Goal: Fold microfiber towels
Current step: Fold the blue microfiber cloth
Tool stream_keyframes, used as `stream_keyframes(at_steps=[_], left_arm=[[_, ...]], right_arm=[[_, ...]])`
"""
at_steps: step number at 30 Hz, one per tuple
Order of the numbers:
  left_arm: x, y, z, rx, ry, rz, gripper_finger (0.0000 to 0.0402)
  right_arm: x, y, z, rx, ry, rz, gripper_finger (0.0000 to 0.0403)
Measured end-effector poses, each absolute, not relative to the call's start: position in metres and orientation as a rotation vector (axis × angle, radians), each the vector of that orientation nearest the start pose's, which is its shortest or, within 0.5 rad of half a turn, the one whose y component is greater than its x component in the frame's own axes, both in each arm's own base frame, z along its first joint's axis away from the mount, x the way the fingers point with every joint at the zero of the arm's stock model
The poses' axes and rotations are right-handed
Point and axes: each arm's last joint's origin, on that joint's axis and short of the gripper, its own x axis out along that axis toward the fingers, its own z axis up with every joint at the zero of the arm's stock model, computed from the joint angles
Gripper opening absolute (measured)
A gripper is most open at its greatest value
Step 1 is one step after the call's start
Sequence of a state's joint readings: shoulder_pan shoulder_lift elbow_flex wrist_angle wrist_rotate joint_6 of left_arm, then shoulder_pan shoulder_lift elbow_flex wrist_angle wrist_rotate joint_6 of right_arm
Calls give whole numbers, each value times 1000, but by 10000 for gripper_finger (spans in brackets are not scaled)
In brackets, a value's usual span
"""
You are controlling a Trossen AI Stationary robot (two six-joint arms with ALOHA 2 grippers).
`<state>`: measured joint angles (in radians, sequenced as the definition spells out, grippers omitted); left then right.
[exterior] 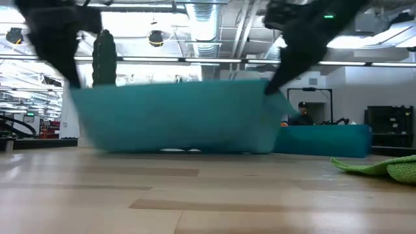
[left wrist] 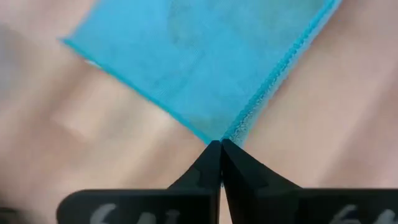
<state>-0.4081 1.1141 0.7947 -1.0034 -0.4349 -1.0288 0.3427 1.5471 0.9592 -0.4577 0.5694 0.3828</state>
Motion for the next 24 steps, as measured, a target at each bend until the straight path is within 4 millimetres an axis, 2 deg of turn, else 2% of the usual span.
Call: stream_keyframes(at_steps=[3, 6, 10, 14, 24], left_arm=[[160, -80, 203, -478, 1007, 540, 0], [152, -95, 190, -569, 979, 512, 0], [147, -101, 187, -592, 932, 519, 0], [149, -96, 187, -549, 890, 554, 0], [163, -64, 193, -356, 848, 682, 0]], right_arm=[[280, 119, 186, -61, 882, -341, 10], [276, 142, 175, -12, 867, -315, 7], [274, 152, 168, 8, 875, -314, 13], [277, 136, 173, -23, 898, -343, 12], [288, 69, 190, -103, 995, -374, 16]])
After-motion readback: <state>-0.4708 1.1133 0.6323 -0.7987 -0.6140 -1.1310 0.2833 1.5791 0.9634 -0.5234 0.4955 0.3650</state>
